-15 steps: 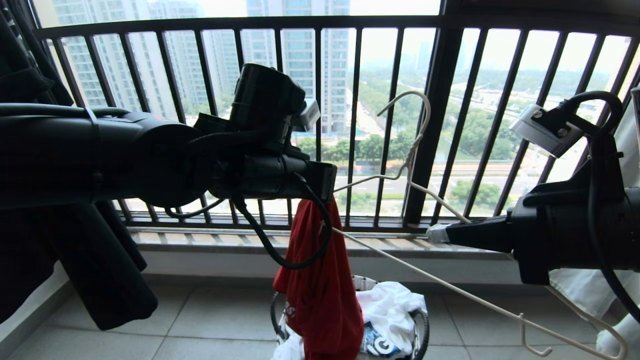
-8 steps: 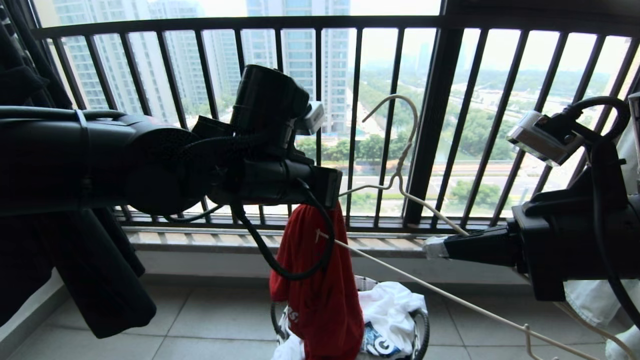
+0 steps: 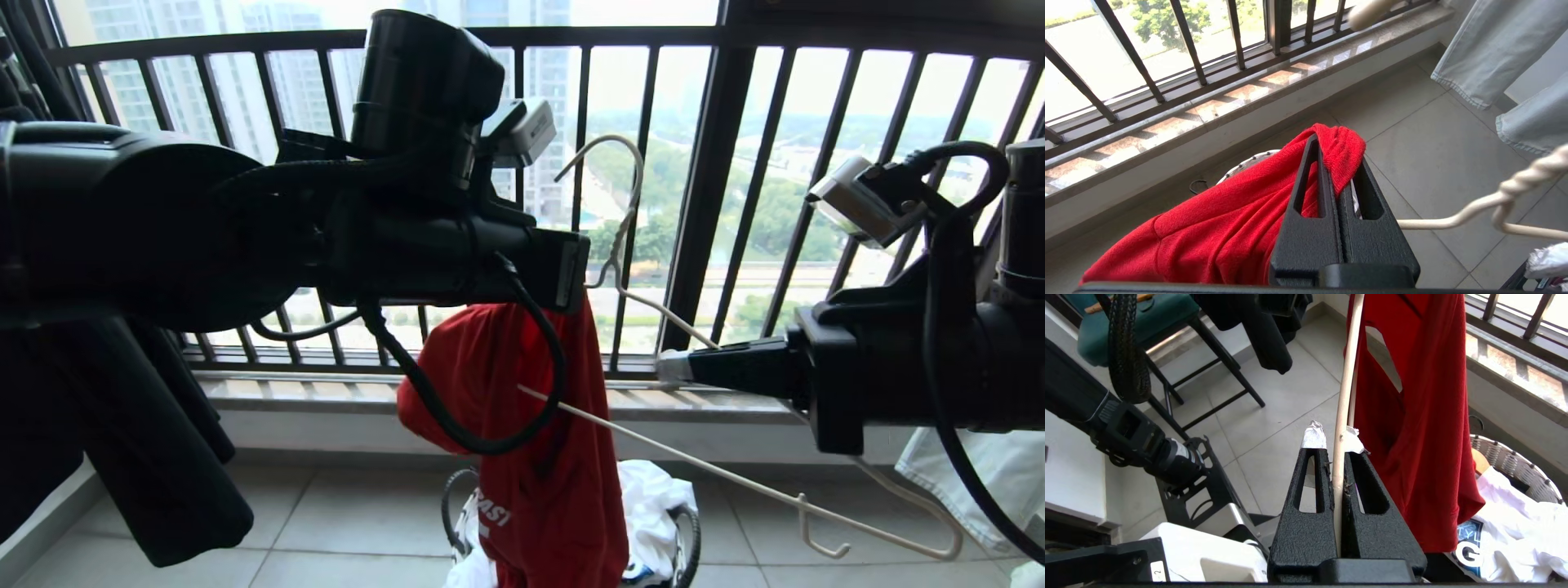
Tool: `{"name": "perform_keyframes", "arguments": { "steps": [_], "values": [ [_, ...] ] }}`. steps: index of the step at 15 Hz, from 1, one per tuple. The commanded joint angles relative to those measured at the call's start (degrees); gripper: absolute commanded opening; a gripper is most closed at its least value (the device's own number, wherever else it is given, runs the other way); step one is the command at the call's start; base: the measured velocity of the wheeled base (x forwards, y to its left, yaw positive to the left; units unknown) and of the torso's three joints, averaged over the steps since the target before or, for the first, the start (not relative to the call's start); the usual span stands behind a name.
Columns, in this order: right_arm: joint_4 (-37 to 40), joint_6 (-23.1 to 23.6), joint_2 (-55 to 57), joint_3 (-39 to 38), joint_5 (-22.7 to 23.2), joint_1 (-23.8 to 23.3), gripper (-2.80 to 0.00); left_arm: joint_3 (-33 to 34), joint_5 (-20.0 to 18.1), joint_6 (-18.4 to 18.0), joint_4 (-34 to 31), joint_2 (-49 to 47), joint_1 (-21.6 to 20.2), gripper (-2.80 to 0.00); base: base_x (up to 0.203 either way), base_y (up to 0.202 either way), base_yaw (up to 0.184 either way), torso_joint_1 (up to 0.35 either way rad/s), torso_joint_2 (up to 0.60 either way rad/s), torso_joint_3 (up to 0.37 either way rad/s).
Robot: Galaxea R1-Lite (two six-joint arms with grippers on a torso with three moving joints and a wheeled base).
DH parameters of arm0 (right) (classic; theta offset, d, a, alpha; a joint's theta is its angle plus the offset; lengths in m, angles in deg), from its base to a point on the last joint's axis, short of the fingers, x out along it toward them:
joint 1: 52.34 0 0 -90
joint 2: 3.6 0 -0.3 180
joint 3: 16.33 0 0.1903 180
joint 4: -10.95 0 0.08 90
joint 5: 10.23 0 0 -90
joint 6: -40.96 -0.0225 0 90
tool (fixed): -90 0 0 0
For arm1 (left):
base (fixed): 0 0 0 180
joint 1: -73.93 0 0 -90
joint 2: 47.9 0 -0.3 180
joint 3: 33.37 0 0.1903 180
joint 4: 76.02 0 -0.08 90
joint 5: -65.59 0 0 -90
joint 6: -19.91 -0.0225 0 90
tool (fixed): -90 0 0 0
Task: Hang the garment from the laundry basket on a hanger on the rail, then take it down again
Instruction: Hang the clothes on the clothes rack
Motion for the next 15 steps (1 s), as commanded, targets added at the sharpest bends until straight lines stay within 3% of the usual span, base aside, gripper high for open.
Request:
{"name": "perform_keyframes", "arguments": {
  "steps": [1, 3, 5, 7, 12, 15],
  "values": [
    [-8.63, -0.16, 5.1, 0.13, 2.85, -3.44, -2.8, -1.3, 0.01, -0.32, -0.04, 1.42, 0.04, -2.8, 0.0, 0.0, 0.0, 0.0, 0.0, 0.0],
    [-14.59, -0.16, 6.58, 0.25, 6.84, -4.46, -2.8, -3.38, 0.1, -1.57, -0.1, 0.81, 0.04, -2.8, 0.0, 0.0, 0.0, 0.0, 0.0, 0.0],
    [-20.54, -0.27, 8.87, 0.16, 7.22, -4.61, -2.8, -3.42, 0.27, -2.59, -0.1, 1.19, 0.04, -2.8, 0.0, 0.0, 0.0, 0.0, 0.0, 0.0],
    [-24.73, -0.38, 9.9, -0.21, 7.5, -4.61, -2.8, -3.43, 2.85, -3.67, 0.14, 1.55, 0.04, -2.8, 0.0, 0.0, 0.0, 0.0, 0.0, 0.0],
    [-24.78, -0.13, 11.3, -0.93, 9.17, -4.5, -2.8, -4.08, 6.18, -3.86, 0.78, 2.29, -0.13, -2.8, 0.0, 0.0, 0.0, 0.0, 0.0, 0.0],
    [-24.78, 0.14, 11.29, -1.46, 10.41, -4.5, -2.8, -4.79, 6.28, -3.86, 0.78, 2.09, -0.4, -2.8, 0.0, 0.0, 0.0, 0.0, 0.0, 0.0]
  ]
}}
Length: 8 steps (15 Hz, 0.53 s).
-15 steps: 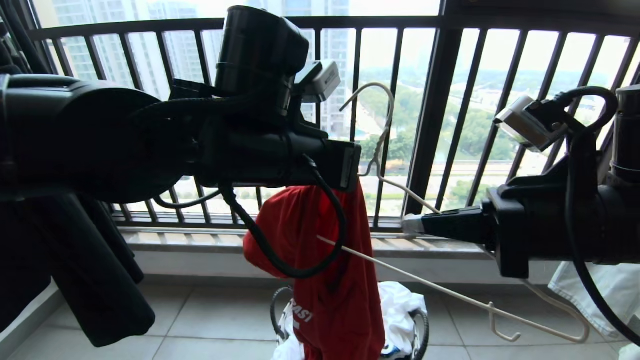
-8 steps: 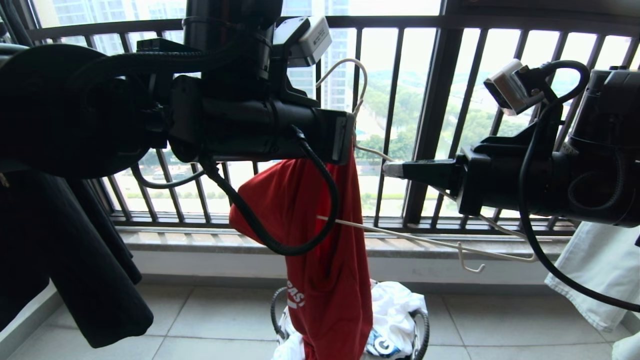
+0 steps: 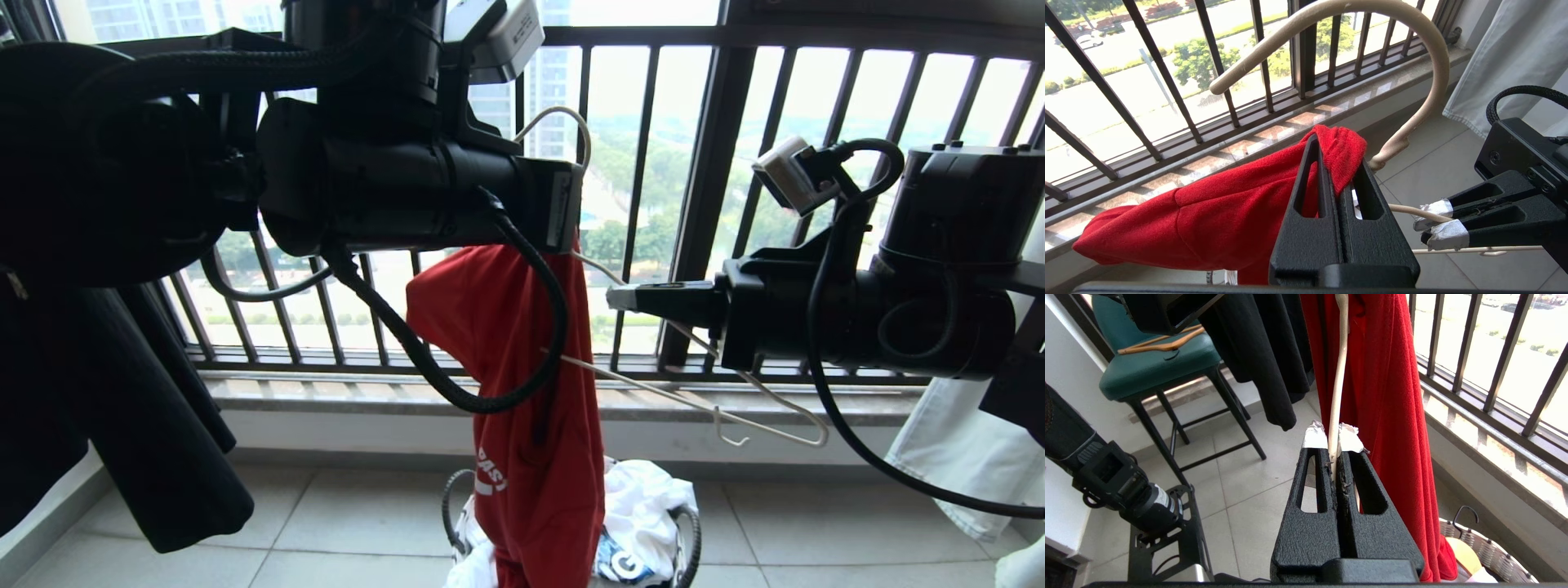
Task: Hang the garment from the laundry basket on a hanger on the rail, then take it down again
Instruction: Hang the clothes on the clothes rack
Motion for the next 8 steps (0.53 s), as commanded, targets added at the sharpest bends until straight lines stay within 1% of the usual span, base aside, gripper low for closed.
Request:
{"name": "perform_keyframes", "arguments": {
  "steps": [1, 6, 7, 8],
  "values": [
    [-0.1, 0.0, 0.23, -0.19, 0.53, 0.12, -2.8, -0.24, 0.28, 0.03, 0.05, -0.07, -0.28, -2.8, 0.0, 0.0, 0.0, 0.0, 0.0, 0.0],
    [-0.19, -0.17, 0.58, 0.07, 0.53, 0.12, -2.8, 0.55, 0.19, 0.03, -0.31, -0.39, -0.26, -2.8, 0.0, 0.0, 0.0, 0.0, 0.0, 0.0],
    [-0.19, -0.17, 0.49, 0.08, 0.53, 0.12, -2.8, 0.55, 0.19, -0.26, -0.36, -0.37, -0.2, -2.8, 0.0, 0.0, 0.0, 0.0, 0.0, 0.0],
    [-0.27, -0.22, 0.45, 0.29, 0.4, 0.03, -2.8, 0.67, 0.19, -1.29, -0.72, -0.13, -0.27, -2.8, 0.0, 0.0, 0.0, 0.0, 0.0, 0.0]
  ]
}}
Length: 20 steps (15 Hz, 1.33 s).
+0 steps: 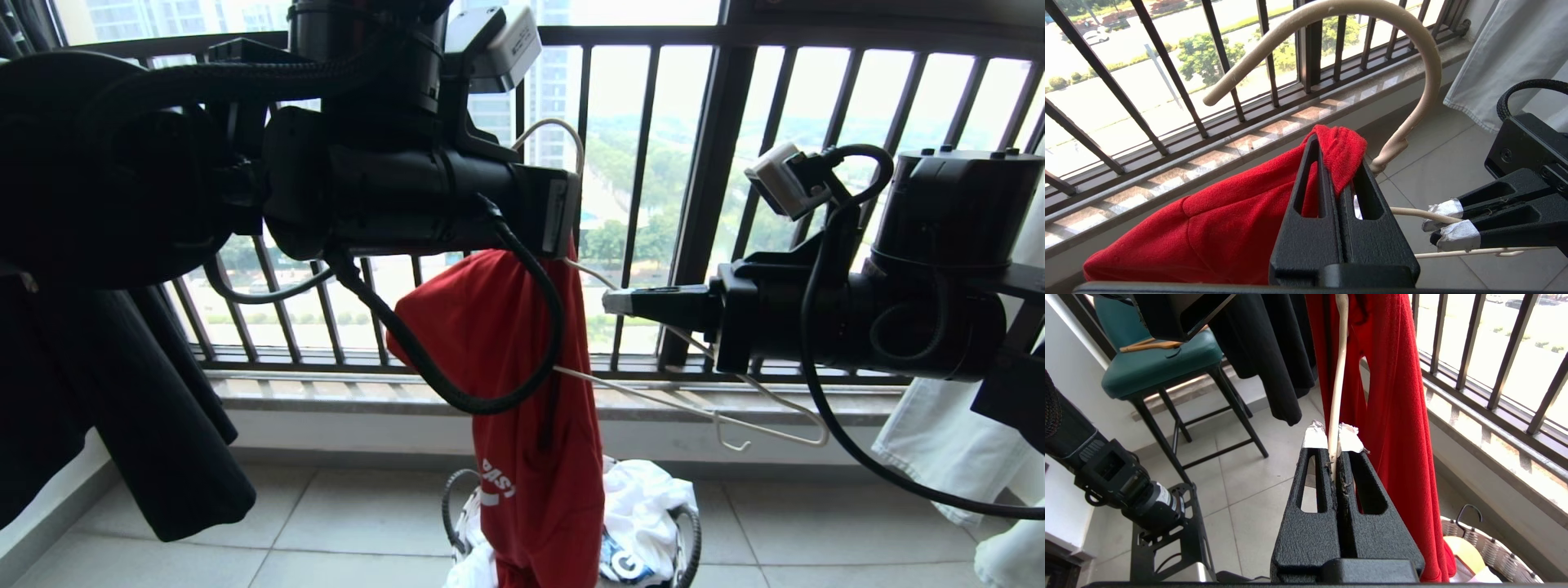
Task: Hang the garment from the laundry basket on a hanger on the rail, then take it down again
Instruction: Hang the clothes on the clothes rack
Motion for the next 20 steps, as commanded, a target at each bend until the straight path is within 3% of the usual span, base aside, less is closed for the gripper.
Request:
{"name": "perform_keyframes", "arguments": {
  "steps": [1, 8, 11, 20],
  "values": [
    [-0.27, -0.22, -0.22, 0.34, 0.18, -0.44, -2.8, 0.79, 0.06, -1.18, -0.31, 0.46, -0.06, -2.8, 0.0, 0.0, 0.0, 0.0, 0.0, 0.0],
    [-0.27, -0.24, 0.06, 0.79, 0.01, -1.13, -2.8, 2.49, 0.06, -1.67, -0.84, 4.14, 0.37, -2.8, 0.0, 0.0, 0.0, 0.0, 0.0, 0.0],
    [-0.27, -0.24, 0.14, 0.88, 0.01, -1.4, -2.8, 2.4, 0.06, -1.67, -3.97, 5.06, 2.75, -2.8, 0.0, 0.0, 0.0, 0.0, 0.0, 0.0],
    [-0.27, -0.24, -0.46, 0.88, 0.11, -1.48, -2.8, 0.91, 2.08, -3.51, -3.74, 1.86, 6.7, -2.8, 0.0, 0.0, 0.0, 0.0, 0.0, 0.0]
  ]
}}
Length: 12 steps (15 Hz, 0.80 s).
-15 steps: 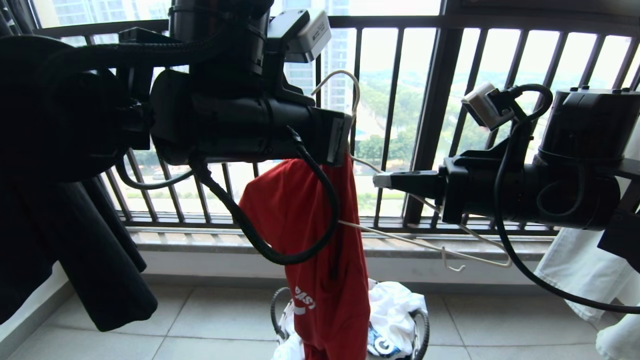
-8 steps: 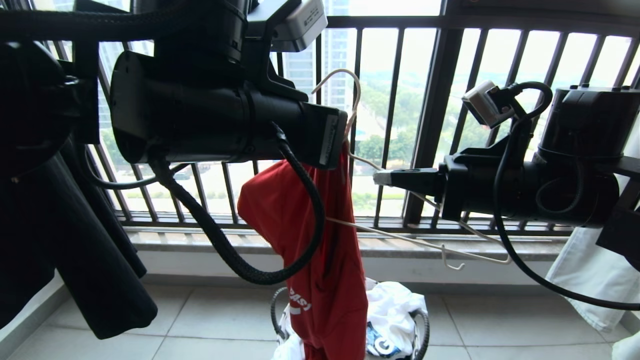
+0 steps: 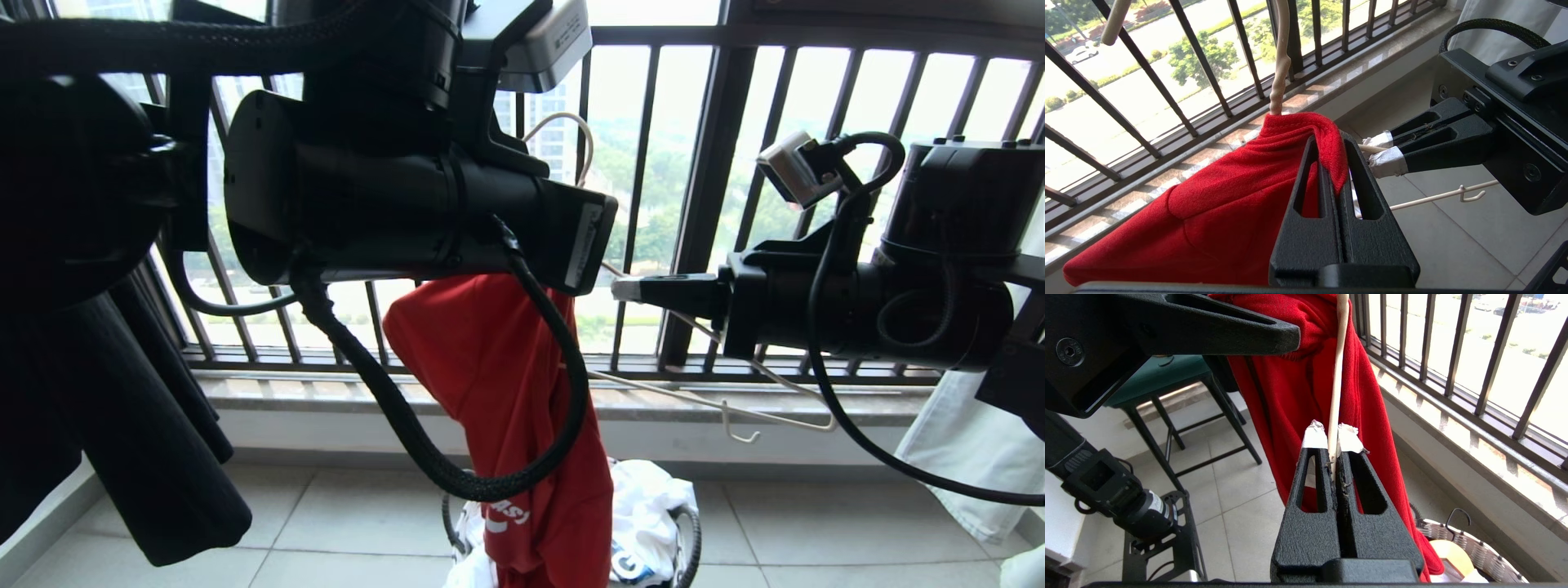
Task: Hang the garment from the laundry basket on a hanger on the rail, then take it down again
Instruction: Hang the clothes on the clothes rack
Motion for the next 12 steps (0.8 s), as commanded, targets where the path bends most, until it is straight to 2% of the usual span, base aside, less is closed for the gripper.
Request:
{"name": "perform_keyframes", "arguments": {
  "steps": [1, 3, 4, 10, 12],
  "values": [
    [-0.22, -0.06, -0.37, 0.04, 0.2, -0.05, -2.8, -0.03, 0.24, -0.29, 0.01, -0.88, 0.31, -2.8, 0.0, 0.0, 0.0, 0.0, 0.0, 0.0],
    [-0.22, -0.06, -0.45, 0.04, 0.2, -0.05, -2.8, -0.03, 0.99, -0.41, 0.09, -0.71, 0.31, -2.8, 0.0, 0.0, 0.0, 0.0, 0.0, 0.0],
    [-0.22, -0.06, -0.45, 0.04, 0.2, -0.14, -2.8, -0.03, 1.3, -0.84, 0.01, -0.54, 0.31, 0.0, 0.0, 0.0, 0.0, 0.0, 0.0, 0.0],
    [-0.22, -0.15, -0.36, 0.12, 0.29, -0.31, -2.8, 0.23, 1.47, -1.26, -0.52, 1.65, 0.57, 0.0, 0.0, 0.0, 0.0, 0.0, 0.0, 0.0],
    [-0.22, -0.15, -0.36, 0.12, 0.29, -0.31, -2.8, 0.44, 2.04, -2.47, -0.46, 2.18, 0.57, 0.0, 0.0, 0.0, 0.0, 0.0, 0.0, 0.0]
  ]
}}
